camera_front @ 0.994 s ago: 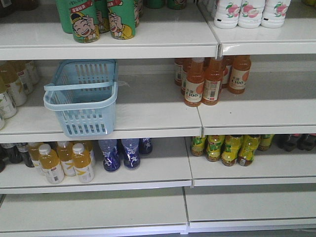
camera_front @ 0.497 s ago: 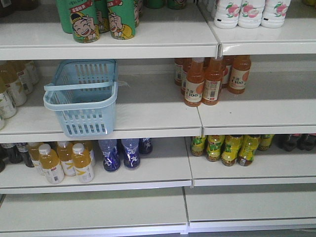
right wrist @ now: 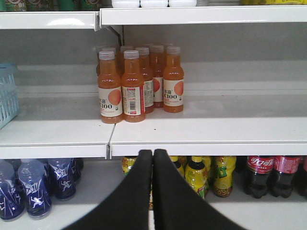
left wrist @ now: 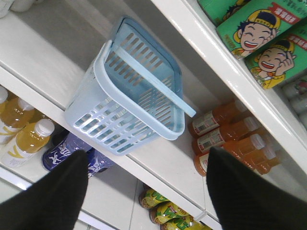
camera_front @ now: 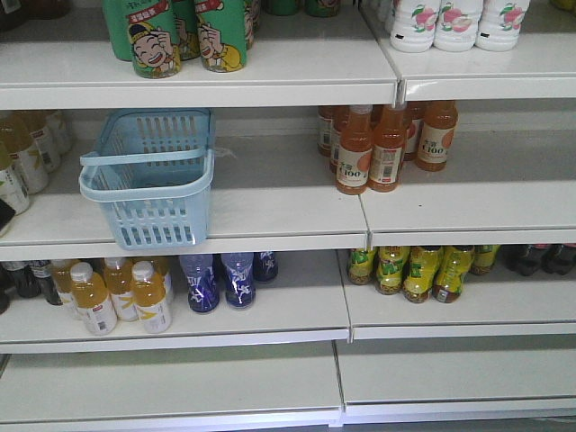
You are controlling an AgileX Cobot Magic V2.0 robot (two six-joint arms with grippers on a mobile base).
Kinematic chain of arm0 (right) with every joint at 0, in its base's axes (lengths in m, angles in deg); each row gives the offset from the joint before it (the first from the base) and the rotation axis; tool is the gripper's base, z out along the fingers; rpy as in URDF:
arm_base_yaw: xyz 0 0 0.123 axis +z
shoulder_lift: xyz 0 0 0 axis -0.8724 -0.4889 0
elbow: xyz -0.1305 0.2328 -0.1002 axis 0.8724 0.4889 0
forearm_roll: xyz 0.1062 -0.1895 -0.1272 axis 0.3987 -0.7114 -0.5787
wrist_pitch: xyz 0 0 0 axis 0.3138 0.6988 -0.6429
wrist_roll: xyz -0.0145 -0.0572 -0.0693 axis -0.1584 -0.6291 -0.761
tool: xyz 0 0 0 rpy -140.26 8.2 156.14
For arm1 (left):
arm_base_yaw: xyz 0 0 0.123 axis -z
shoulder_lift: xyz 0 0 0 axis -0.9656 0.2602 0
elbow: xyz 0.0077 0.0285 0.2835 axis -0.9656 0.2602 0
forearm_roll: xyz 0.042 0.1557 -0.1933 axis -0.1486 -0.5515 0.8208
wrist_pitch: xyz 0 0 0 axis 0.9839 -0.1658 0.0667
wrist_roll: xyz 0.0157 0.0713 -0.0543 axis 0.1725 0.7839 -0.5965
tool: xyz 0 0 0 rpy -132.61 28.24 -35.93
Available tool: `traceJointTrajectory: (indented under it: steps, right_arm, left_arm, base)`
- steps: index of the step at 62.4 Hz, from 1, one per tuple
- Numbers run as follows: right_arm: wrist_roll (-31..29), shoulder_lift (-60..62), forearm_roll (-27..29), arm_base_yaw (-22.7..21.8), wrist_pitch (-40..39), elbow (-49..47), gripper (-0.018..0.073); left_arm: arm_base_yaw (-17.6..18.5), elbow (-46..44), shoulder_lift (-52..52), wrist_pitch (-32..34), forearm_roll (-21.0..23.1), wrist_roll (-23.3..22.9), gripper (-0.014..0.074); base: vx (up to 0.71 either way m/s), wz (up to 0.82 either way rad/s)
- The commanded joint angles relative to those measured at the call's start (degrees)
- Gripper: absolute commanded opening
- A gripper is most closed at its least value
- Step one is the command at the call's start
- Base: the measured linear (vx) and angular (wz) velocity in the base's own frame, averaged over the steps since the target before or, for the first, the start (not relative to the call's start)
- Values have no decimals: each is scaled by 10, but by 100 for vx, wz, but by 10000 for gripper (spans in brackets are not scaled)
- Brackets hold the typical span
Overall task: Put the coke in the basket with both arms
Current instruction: 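Reach the left gripper toward the light-blue basket's handle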
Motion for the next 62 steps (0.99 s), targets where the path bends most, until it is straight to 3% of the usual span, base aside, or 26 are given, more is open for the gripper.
traceJointTrajectory:
  steps: [1,13,39,62]
  right_arm:
    - [2,6,-4,-4,-43,11,-10]
    - [2,6,-4,-4,-43,11,-10]
    - [2,6,-4,-4,-43,11,-10]
    - [2,6,-4,-4,-43,11,-10]
  left_arm:
    - [0,-42,30,21,15,-3,505]
    - [0,-99,101,5,70,-3,505]
    - [0,-197,263,-44,267,-2,505]
    - [0,-308,364,-59,312,-2,505]
  base:
    - [0,0]
    - [0,0]
    - [0,0]
    - [0,0]
